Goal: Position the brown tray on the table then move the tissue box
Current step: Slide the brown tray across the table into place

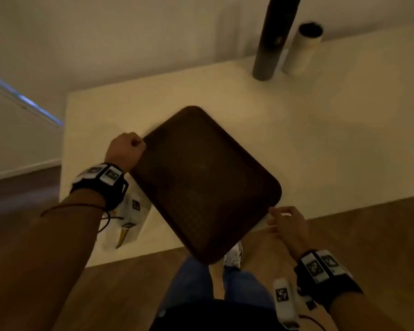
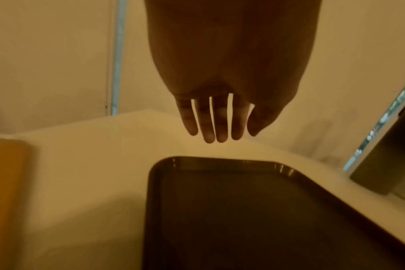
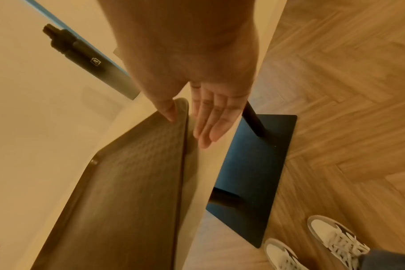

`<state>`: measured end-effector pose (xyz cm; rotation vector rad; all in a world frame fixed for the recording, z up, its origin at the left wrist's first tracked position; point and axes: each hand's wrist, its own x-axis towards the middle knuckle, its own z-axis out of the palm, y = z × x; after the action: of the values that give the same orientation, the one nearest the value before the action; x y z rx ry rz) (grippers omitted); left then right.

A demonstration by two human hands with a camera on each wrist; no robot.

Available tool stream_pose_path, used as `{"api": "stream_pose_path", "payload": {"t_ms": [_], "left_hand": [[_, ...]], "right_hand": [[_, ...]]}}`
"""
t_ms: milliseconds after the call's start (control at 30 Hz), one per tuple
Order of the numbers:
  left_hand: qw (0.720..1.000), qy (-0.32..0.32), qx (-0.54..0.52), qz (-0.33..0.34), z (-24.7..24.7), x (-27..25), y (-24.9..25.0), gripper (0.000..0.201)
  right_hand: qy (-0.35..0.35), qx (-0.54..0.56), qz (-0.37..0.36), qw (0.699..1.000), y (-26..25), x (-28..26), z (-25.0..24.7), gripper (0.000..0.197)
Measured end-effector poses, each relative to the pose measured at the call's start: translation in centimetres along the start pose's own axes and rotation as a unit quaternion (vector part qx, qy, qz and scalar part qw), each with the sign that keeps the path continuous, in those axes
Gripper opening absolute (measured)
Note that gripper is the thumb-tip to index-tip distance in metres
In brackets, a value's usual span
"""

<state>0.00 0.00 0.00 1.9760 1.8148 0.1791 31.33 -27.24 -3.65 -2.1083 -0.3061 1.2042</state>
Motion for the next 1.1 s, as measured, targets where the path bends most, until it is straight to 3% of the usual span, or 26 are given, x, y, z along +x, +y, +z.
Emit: {"api": "stream_pose_path", "payload": {"t_ms": [133,300,566,800,933,1099], "left_hand": [[0.996,-0.070,0.044,-0.031,1.6,3.8,0.3,0.037],[0.987,-0.099,0.122,-0.040,3.3,7.4,-0.3,0.051],[0.989,-0.091,0.117,0.008,4.5,9.9,0.4,0.029],[0.992,-0.071,0.091,-0.046,3.1,10.5,-2.1,0.025],[0.993,-0.049,0.061,-0.093,2.3,11.0,-3.9,0.024],[0.989,-0.035,0.025,-0.140,1.9,12.0,-4.9,0.024]], "right_hand": [[0.020,0.025,0.042,0.999,0.6,0.5,1.5,0.027],[0.046,0.052,0.080,0.994,1.4,0.1,2.9,0.026],[0.083,0.063,0.084,0.991,0.9,0.3,4.5,0.019],[0.115,-0.009,0.018,0.993,-3.1,3.3,6.1,0.018],[0.132,-0.019,-0.025,0.991,-7.2,7.3,7.0,0.029],[0.140,-0.050,-0.089,0.985,-11.8,11.6,8.0,0.029]]}}
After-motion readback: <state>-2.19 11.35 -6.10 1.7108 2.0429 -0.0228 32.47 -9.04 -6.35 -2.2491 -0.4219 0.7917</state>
